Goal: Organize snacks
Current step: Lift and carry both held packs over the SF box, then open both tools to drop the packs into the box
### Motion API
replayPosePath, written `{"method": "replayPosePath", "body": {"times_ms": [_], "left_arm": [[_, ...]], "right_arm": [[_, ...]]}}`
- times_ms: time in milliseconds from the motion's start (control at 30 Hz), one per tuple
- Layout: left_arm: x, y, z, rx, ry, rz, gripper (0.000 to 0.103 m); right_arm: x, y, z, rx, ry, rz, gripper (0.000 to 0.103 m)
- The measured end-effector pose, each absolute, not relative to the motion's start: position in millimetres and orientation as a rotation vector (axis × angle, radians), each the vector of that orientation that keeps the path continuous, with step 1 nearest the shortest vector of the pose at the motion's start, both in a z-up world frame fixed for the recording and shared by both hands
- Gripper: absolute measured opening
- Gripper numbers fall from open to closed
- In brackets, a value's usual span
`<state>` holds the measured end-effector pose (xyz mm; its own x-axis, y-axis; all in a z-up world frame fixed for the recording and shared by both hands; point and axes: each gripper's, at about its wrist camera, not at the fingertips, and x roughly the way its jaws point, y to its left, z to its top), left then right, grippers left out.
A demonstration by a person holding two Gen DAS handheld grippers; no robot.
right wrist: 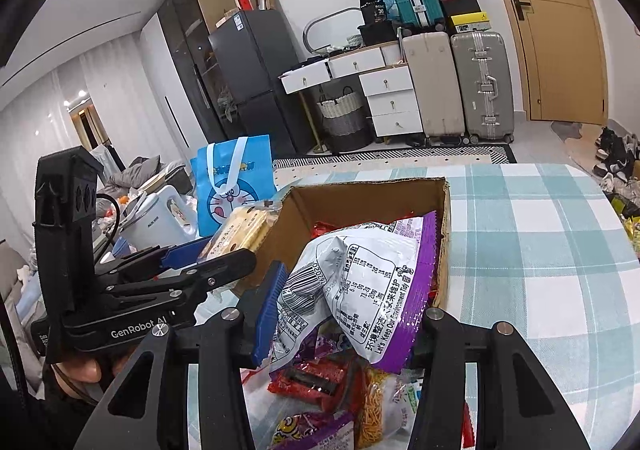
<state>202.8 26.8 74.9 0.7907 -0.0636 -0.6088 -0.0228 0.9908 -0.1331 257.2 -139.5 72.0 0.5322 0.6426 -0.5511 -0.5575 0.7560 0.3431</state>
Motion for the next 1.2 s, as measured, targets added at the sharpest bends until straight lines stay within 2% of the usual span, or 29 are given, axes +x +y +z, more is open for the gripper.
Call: {"method": "replayPosePath", "body": {"times_ms": [633, 767, 867, 1000, 1067, 1200], "left_arm": [[244.7, 23.4, 36.6, -0.079, 0.723, 0.019, 0.054], [246.3, 23.5, 32.8, -0.061, 0.719, 0.022, 0.054], [245.5, 22.9, 32.8, -0.067, 0.718, 0.019, 0.054], [243.8, 26.0, 33.0, -0.085, 0.712, 0.007, 0.055], [240.7, 27.1, 34.9, -0.095, 0.705, -0.002, 0.059], [225.6, 23.9, 41.4, -0.104, 0.680, -0.049, 0.084]], "right_arm": [[285.2, -116.1, 51.4, 0.135, 0.803, 0.683, 0.049], [285.5, -117.3, 49.1, 0.139, 0.809, 0.679, 0.053], [283.1, -118.7, 50.1, 0.117, 0.804, 0.663, 0.062], [274.0, -125.4, 53.6, 0.100, 0.781, 0.660, 0.069], [268.4, -130.4, 55.3, 0.090, 0.767, 0.658, 0.079], [256.8, -143.4, 57.8, 0.094, 0.757, 0.656, 0.091]]}}
